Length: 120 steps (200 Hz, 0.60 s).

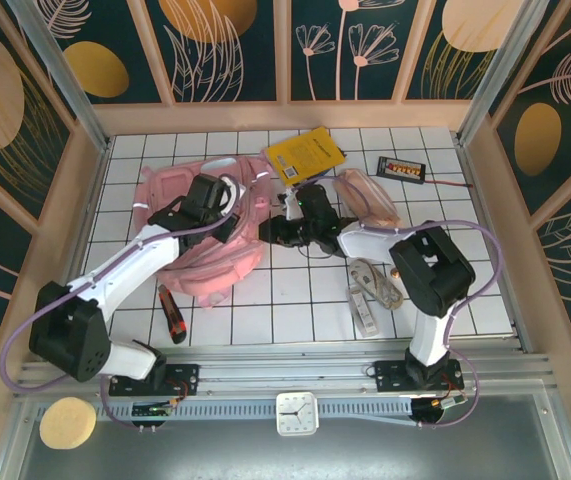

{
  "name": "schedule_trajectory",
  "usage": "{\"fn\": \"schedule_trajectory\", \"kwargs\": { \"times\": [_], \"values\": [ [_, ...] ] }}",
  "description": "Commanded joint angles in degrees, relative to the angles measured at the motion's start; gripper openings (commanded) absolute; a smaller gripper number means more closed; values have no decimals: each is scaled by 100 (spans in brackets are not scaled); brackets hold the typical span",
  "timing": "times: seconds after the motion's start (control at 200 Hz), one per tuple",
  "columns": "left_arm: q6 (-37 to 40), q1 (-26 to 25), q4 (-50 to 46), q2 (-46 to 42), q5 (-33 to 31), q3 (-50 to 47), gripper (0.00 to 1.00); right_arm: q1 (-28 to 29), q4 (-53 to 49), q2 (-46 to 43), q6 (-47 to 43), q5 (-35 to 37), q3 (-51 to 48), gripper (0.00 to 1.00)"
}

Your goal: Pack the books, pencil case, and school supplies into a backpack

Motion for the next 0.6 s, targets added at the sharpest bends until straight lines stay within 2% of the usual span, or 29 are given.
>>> {"fn": "schedule_trajectory", "kwargs": {
  "times": [0.0,0.195,0.28,0.33,0.49,0.54,0.595],
  "values": [
    [513,43,20,-523,13,114,0,-233,-463,-593,-263,119,96,44],
    [1031,111,91,-1121,574,-131,0,-859,-789,-671,-456,-75,165,46],
    [1283,144,49,-1263,871,-94,0,-1088,-500,-461,-827,-775,273,45],
    [1395,161,3,-1281,918,-26,0,-1139,-521,-344,-1444,-1021,393,46],
    [1410,210,-61,-1238,997,186,0,-1154,-645,-394,-3488,-1201,292,46],
    [1401,210,-63,-1212,1029,198,0,-1161,-573,-443,-4172,-1554,110,46],
    [1401,210,-67,-1193,1009,215,0,-1152,-530,-434,-4610,-1585,-8,46]
  ]
}}
